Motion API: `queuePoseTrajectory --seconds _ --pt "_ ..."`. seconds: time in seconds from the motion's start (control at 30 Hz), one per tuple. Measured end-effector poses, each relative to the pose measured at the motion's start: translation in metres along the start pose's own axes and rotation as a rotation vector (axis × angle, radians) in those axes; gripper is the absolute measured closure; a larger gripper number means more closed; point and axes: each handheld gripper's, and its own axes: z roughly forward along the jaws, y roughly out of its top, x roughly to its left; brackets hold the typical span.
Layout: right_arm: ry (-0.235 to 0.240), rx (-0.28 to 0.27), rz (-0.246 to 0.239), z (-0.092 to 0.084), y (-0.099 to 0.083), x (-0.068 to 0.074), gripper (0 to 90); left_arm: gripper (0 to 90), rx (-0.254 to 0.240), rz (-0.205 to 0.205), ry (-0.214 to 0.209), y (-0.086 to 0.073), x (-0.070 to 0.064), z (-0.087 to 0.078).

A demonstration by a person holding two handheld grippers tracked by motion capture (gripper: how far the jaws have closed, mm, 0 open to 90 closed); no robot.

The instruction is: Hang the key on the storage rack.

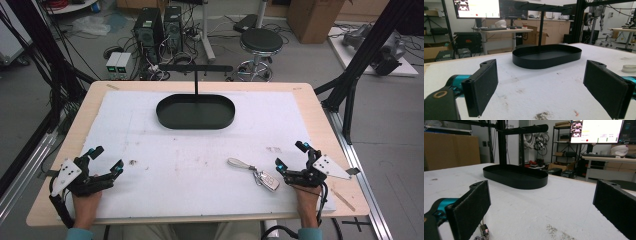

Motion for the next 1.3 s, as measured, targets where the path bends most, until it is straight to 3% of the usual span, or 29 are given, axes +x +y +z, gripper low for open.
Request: queuePoseTrajectory --seconds 0.77,0.87,1.07,1.17,1.2,1.27,1.3 --pt "-0.007 -0.005 0.003 0.0 0.0 -0.001 0.6 12.9 -0.001 0.016 0.001 0.0 -0.001 0.0" --pt "0.017 0.018 0.018 0.0 0.002 -0.002 0.6 12.9 0.001 0.014 0.0 0.0 -0.001 0.0" --pt "0.066 0.036 -0.007 0.002 0.017 0.0 0.6 12.9 0.002 0.011 0.001 0.0 -0.001 0.0" --pt "0.1 0.073 -0.012 0.006 0.029 0.001 0.7 12.9 0.001 0.013 0.0 0.0 -0.001 0.0" --pt "0.133 0.109 -0.037 0.01 0.038 0.002 0.7 12.9 -0.002 0.015 -0.001 0.0 -0.001 0.0" --pt "0.143 0.123 -0.041 0.012 0.041 0.003 0.7 12.9 -0.002 0.022 -0.001 0.0 -0.002 0.0" --pt "0.175 0.16 -0.065 0.015 0.049 0.004 0.7 12.9 -0.001 0.02 -0.002 0.0 -0.002 0.0"
